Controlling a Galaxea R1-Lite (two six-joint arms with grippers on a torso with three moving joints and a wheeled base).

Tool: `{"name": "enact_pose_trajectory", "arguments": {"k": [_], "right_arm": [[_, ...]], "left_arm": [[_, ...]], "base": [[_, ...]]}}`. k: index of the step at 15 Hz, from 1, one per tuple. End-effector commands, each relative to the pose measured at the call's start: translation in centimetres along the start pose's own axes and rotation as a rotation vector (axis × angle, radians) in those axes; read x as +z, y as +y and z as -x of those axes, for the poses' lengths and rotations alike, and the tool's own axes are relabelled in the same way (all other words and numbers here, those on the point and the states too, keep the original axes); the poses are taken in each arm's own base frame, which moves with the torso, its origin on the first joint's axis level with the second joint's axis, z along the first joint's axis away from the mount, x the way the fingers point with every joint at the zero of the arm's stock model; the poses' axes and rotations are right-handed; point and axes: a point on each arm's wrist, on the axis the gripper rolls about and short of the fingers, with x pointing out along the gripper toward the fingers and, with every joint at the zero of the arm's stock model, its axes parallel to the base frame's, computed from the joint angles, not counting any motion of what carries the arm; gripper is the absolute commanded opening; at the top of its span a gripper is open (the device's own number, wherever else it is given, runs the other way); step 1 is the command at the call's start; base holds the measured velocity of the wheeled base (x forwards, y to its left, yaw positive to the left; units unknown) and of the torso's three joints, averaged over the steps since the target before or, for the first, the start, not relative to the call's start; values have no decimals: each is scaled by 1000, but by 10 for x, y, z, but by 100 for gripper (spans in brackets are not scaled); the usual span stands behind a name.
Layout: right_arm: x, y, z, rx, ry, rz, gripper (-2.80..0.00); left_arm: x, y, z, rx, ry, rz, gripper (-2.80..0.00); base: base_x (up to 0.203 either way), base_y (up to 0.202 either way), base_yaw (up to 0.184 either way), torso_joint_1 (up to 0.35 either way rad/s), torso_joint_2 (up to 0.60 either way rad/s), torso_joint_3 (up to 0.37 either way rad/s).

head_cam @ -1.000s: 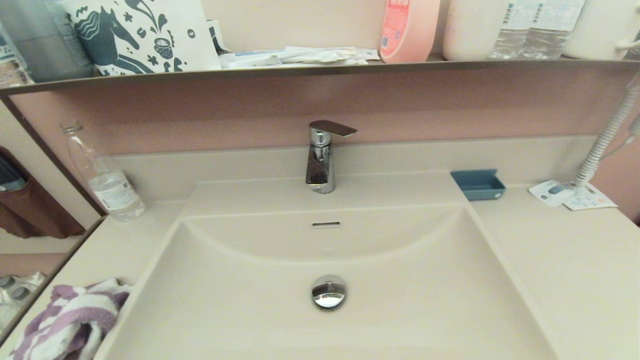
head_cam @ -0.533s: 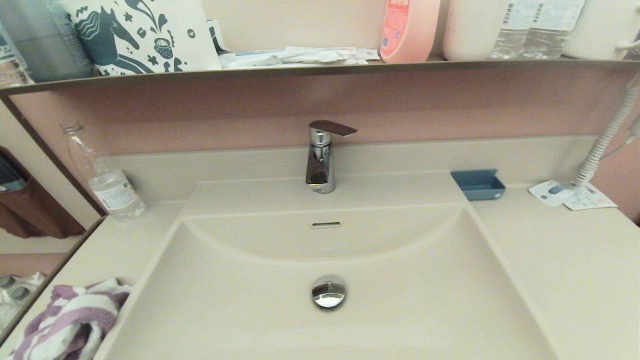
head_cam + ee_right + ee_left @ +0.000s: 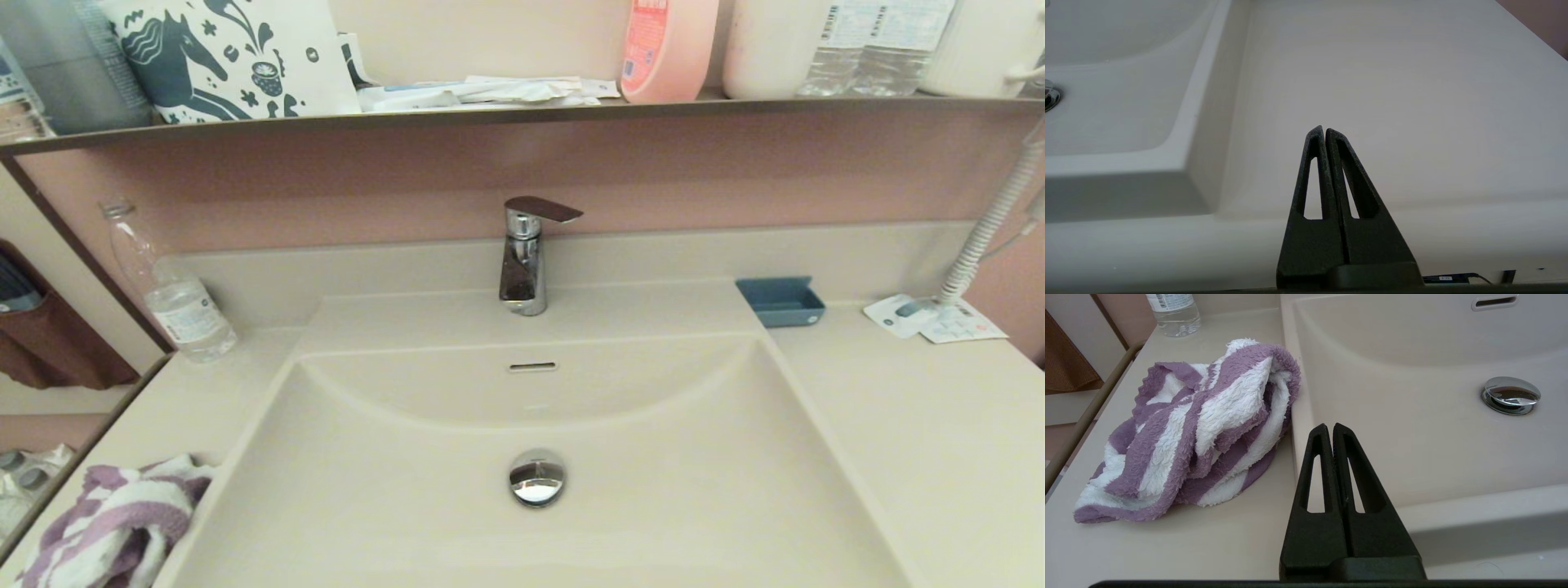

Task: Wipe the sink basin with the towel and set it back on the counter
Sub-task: Pick up the cloth

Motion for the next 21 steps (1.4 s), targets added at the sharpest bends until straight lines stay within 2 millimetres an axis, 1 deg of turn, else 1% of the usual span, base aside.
{"name": "enact_pose_trajectory", "arguments": {"k": [1,16,21], "right_arm": [[0,0,0,0,1,2,-280],[0,0,0,0,1,1,-280],[0,0,0,0,1,0,-280]], "left_arm": [[0,0,0,0,0,0,-280],[0,0,0,0,0,-2,-280],[0,0,0,-6,0,-43,-280]], "base": [[0,0,0,0,0,0],[0,0,0,0,0,0],[0,0,0,0,0,0]]}}
